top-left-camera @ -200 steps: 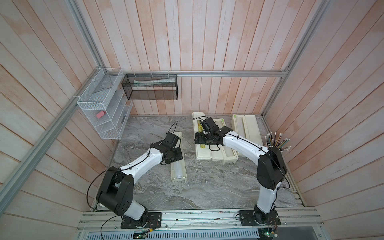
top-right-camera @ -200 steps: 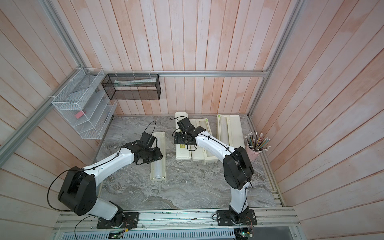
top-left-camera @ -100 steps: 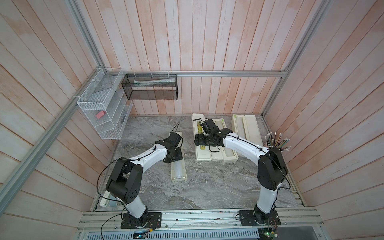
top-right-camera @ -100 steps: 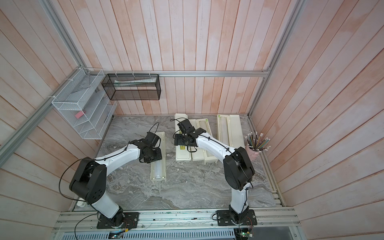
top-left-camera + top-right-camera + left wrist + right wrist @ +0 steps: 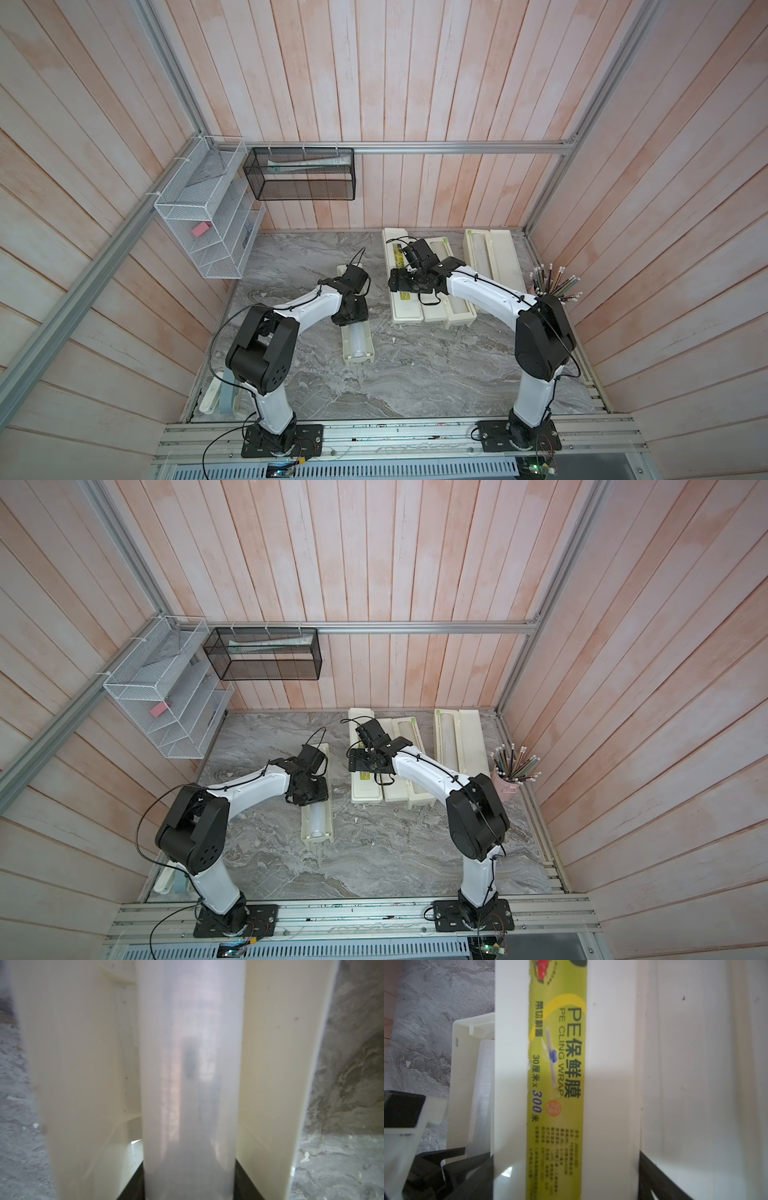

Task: Put plastic wrap rolls into dispensers
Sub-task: Pick up the plastic wrap from the plastic wrap cutting box, then place the plastic wrap into the plastic wrap cutting box.

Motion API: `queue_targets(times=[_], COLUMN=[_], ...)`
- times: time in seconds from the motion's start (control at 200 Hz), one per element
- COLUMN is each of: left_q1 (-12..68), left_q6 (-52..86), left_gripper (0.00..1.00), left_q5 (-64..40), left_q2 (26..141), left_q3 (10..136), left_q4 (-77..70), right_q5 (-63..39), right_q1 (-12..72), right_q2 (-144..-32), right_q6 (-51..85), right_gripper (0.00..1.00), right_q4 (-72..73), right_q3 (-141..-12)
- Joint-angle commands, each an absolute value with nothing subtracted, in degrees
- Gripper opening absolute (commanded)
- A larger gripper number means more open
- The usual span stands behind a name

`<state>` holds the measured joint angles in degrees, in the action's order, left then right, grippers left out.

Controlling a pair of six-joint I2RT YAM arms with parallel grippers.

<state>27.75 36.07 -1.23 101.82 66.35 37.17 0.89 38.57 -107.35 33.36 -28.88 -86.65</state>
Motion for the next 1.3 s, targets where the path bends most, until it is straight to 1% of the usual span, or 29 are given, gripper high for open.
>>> queue_targets(times=[0.0,0.18,0.375,0.53,0.895,0.99,1.14,1.295], left_q1=[27.5,27.6,27.7,27.7,28.2,28.2,28.2,28.3], left_q6=[35.8,35.7,35.7,35.9,36.0,36.1,36.5,36.7], left_gripper=[0.36,0.23,0.19,0.17,0.20,0.24,0.26,0.35], left_q5=[0.3,2.7,5.4,6.3,4.1,4.4,4.1,3.7], left_q2=[101.9,99.9,96.7,95.7,98.5,99.0,99.5,99.9], left_q3=[68.6,70.2,70.4,69.3,67.8,67.4,65.9,64.7], left_q4=[38.0,38.9,38.2,36.6,34.6,35.3,34.1,32.2], right_q5=[0.3,0.0,0.0,-0.2,-0.5,-0.5,-0.8,-0.8], right_q1=[38.1,38.2,38.2,38.2,38.2,38.2,38.1,38.2], right_q2=[-104.9,-105.0,-105.0,-105.2,-105.5,-105.4,-105.6,-106.0], right_q6=[33.0,33.0,33.0,33.1,33.0,33.0,33.0,32.9], right_gripper=[0.82,0.82,0.82,0.82,0.82,0.81,0.81,0.81], right_q4=[-27.3,-27.3,-27.4,-27.3,-27.4,-27.4,-27.5,-27.6], right_q3=[-86.0,-86.3,-86.6,-86.6,-86.6,-86.5,-86.7,-86.9])
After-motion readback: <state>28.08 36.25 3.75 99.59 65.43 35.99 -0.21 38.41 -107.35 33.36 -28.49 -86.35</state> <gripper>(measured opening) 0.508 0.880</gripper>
